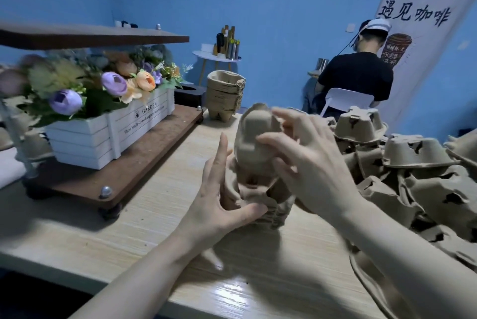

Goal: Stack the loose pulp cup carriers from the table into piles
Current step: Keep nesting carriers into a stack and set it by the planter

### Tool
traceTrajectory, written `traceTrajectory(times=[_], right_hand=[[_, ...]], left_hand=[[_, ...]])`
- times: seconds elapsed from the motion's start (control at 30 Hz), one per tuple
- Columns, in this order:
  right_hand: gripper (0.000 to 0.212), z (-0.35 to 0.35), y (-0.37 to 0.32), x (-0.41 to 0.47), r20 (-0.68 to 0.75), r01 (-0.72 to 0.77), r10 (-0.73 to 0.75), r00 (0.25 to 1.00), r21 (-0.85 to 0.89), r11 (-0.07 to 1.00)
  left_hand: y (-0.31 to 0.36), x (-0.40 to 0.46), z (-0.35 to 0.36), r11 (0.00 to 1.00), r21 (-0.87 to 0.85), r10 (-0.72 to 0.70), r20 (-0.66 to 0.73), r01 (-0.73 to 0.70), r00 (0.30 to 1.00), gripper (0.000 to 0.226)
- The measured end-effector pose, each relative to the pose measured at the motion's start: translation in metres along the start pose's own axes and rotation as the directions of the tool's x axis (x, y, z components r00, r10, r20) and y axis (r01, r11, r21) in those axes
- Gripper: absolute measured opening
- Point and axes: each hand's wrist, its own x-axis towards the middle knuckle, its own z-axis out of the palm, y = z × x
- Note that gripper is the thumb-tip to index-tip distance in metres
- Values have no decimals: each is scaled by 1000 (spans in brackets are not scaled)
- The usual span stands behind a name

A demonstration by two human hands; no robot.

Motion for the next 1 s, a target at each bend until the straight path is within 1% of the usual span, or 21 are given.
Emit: traceTrajectory(times=[0.1,0.17,0.23,0.3,0.33,0.4,0.47,0.5,0.53,0.57,0.6,0.63,0.67,0.7,0.77,0.8,0.83,0.87,0.9,0.97,1.0], right_hand=[[34,1,-8,-6,46,53,-57,997,80,995],[35,-1,-8,-8,44,54,-62,997,165,985],[35,-3,-5,-9,24,8,-15,1000,264,965],[35,-6,-1,-8,6,-83,88,996,402,912],[36,-7,2,-7,11,-152,168,986,486,860],[35,-10,8,-2,68,-322,369,927,647,691],[34,-9,20,7,219,-497,519,826,718,487],[32,-8,27,13,333,-587,550,766,711,388],[30,-6,33,18,460,-669,543,702,687,283],[30,-3,38,22,581,-732,500,642,658,176],[32,0,41,25,676,-776,440,591,626,81],[31,2,43,26,733,-799,387,559,602,12],[29,4,45,26,756,-802,357,549,596,-29],[24,5,46,26,755,-790,345,557,611,-61],[13,4,48,24,723,-725,343,600,673,-149],[12,3,48,23,696,-680,352,626,708,-191],[16,0,46,21,660,-634,374,652,745,-210],[19,-2,45,19,610,-591,409,679,784,-189],[21,-4,42,15,544,-555,446,711,823,-120],[21,-8,34,4,393,-499,474,788,858,119],[21,-9,30,-3,332,-470,459,824,853,226]], left_hand=[[0,0,0,996,36,78,-2,-78,997,97],[1,0,0,994,64,90,1,-90,996,89],[1,0,0,994,80,81,-7,-80,997,85],[-1,0,-1,995,80,66,-14,-65,998,84],[-2,0,-1,996,74,60,-15,-59,998,83],[-2,0,-2,994,87,63,-15,-61,998,83],[-2,1,-3,993,102,63,-12,-62,998,82],[-2,0,-3,993,103,58,-15,-56,998,82],[-2,0,-3,993,104,54,-21,-51,998,81],[-2,0,-3,993,108,52,-26,-49,998,81],[-2,0,-4,993,108,52,-28,-48,998,81],[-1,0,-4,994,102,48,-28,-45,998,80],[0,-1,-4,995,89,43,-28,-41,999,80],[1,-1,-4,996,77,41,-26,-38,999,80],[2,-1,-3,997,64,44,-25,-42,999,83],[2,-1,-3,997,59,43,-29,-41,999,87],[3,-2,-2,998,51,36,-35,-34,999,92],[3,-1,-2,999,41,23,-39,-21,999,98],[4,-2,-2,999,33,5,-40,-4,999,103],[5,-2,-2,999,32,-28,-31,29,999,110],[6,-1,-2,998,38,-40,-24,41,999,112]])
